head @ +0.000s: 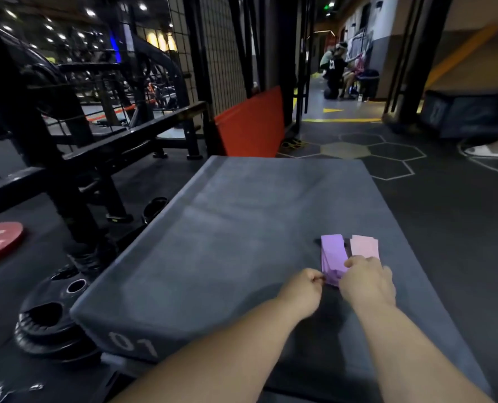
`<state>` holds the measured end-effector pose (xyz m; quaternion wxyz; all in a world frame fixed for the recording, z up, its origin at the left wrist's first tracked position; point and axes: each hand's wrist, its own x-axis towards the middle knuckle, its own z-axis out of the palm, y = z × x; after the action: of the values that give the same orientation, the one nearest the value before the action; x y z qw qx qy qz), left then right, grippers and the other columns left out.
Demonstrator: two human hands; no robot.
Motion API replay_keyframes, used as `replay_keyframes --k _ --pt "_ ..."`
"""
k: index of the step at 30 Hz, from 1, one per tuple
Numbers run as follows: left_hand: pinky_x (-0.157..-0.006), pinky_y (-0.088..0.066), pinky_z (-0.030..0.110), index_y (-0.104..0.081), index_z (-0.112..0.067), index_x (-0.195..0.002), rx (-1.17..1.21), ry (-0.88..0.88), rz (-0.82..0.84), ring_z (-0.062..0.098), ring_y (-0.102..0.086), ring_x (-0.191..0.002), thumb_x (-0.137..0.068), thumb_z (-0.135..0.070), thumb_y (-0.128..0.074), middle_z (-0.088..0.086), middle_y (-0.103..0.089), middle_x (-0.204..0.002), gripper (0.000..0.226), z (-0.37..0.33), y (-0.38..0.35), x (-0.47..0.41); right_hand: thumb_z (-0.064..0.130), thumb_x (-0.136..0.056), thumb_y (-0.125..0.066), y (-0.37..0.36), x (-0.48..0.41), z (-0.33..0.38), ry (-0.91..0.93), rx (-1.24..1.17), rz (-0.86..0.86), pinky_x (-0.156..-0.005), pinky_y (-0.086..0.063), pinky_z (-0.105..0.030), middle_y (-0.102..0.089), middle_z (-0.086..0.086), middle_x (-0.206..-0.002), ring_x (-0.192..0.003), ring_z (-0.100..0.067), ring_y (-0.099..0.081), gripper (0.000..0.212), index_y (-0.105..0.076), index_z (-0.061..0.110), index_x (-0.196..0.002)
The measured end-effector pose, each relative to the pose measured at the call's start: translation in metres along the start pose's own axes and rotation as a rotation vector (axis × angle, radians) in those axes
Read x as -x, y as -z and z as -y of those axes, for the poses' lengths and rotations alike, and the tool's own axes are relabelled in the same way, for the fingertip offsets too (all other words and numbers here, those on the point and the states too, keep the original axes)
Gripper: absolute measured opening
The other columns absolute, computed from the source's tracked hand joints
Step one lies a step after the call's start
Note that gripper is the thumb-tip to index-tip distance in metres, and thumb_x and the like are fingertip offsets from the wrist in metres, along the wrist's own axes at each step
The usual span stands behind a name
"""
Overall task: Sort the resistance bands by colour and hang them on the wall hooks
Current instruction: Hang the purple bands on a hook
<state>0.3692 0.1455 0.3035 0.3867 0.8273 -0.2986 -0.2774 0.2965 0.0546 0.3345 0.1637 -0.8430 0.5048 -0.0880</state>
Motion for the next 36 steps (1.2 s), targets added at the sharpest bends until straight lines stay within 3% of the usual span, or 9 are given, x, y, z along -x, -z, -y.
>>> replay_keyframes --k 12,15,19,23,26,28,31,34,36 --pt "-0.100 -0.042 0.027 -0.048 -0.022 -0.138 0.028 -0.020 0.013 0.023 -0.053 -0.120 -0.100 -0.023 -0.041 0.003 -0.055 -0.136 0.039 0.007 -0.001 -0.011 0.018 -0.087 -0.049 -0.026 -0.012 -0.008 0.104 0.183 -0.049 -0.091 -0.042 -0.034 -0.060 0.001 -0.112 -0.111 -0.024 -0.046 0.032 -0.065 0.030 -0.113" --pt "-0.099 -0.045 0.029 -0.051 -0.030 -0.134 0.041 -0.032 0.006 0.022 -0.056 -0.115 -0.097 -0.025 -0.042 0.001 -0.060 -0.130 0.038 0.009 0.002 -0.008 0.027 -0.092 -0.048 -0.025 -0.010 0.002 0.169 0.113 -0.099 -0.077 -0.033 -0.031 -0.062 0.000 -0.109 -0.108 -0.023 -0.047 0.022 -0.066 0.028 -0.106" --pt "-0.098 -0.045 0.030 -0.054 -0.028 -0.128 0.030 -0.119 -0.067 0.021 -0.056 -0.116 -0.090 -0.016 -0.046 0.000 -0.061 -0.127 0.041 0.008 0.017 -0.002 0.029 -0.092 -0.051 -0.028 -0.006 0.017 0.306 -0.165 -0.058 -0.074 -0.044 -0.032 -0.068 -0.001 -0.100 -0.094 -0.025 -0.058 0.017 -0.066 0.027 -0.098" --pt "-0.090 -0.042 0.019 -0.050 -0.024 -0.133 0.006 -0.193 -0.145 0.019 -0.056 -0.116 -0.088 -0.016 -0.060 0.000 -0.057 -0.129 0.047 0.013 0.035 0.009 0.034 -0.092 -0.057 -0.026 0.002 0.033 0.323 -0.521 0.042 -0.069 -0.049 -0.029 -0.068 0.010 -0.078 -0.079 -0.016 -0.064 0.010 -0.061 0.029 -0.085" --pt "-0.096 -0.047 0.028 -0.045 -0.026 -0.135 0.070 -0.174 -0.191 0.013 -0.058 -0.112 -0.078 -0.023 -0.073 -0.002 -0.056 -0.130 0.063 0.027 0.045 0.011 0.033 -0.088 -0.064 -0.027 0.007 0.045 0.298 -0.745 0.144 -0.067 -0.057 -0.035 -0.068 0.005 -0.079 -0.073 -0.017 -0.067 0.007 -0.059 0.034 -0.092" --pt "-0.093 -0.050 0.031 -0.050 -0.029 -0.124 0.107 -0.160 -0.217 0.010 -0.060 -0.106 -0.073 -0.030 -0.078 -0.005 -0.062 -0.120 0.059 0.036 0.052 0.014 0.026 -0.087 -0.066 -0.027 0.012 0.054 0.308 -0.870 0.246 -0.059 -0.055 -0.033 -0.066 0.001 -0.077 -0.065 -0.012 -0.065 0.018 -0.057 0.032 -0.101" --pt "-0.090 -0.049 0.025 -0.055 -0.027 -0.103 0.185 -0.147 -0.260 0.006 -0.060 -0.101 -0.073 -0.028 -0.079 -0.008 -0.065 -0.105 0.038 0.044 0.069 0.022 0.007 -0.088 -0.063 -0.023 0.021 0.069 0.393 -0.966 0.325 -0.047 -0.041 -0.015 -0.056 0.000 -0.065 -0.048 0.001 -0.052 0.024 -0.056 0.021 -0.107" --pt "-0.081 -0.047 0.019 -0.055 -0.022 -0.093 0.263 -0.186 -0.231 0.005 -0.059 -0.089 -0.072 -0.017 -0.081 -0.008 -0.065 -0.093 0.035 0.052 0.091 0.033 0.002 -0.088 -0.063 -0.024 0.029 0.083 0.402 -1.045 0.420 -0.051 -0.041 -0.018 -0.053 -0.001 -0.066 -0.055 -0.006 -0.051 0.026 -0.060 0.016 -0.109" --pt "-0.082 -0.051 0.028 -0.054 -0.021 -0.093 0.255 -0.195 -0.211 0.008 -0.058 -0.084 -0.065 -0.027 -0.084 -0.004 -0.065 -0.090 0.041 0.058 0.107 0.041 0.003 -0.087 -0.065 -0.026 0.034 0.091 0.400 -1.088 0.468 -0.061 -0.044 -0.023 -0.055 0.000 -0.067 -0.062 -0.011 -0.053 0.025 -0.063 0.012 -0.110"
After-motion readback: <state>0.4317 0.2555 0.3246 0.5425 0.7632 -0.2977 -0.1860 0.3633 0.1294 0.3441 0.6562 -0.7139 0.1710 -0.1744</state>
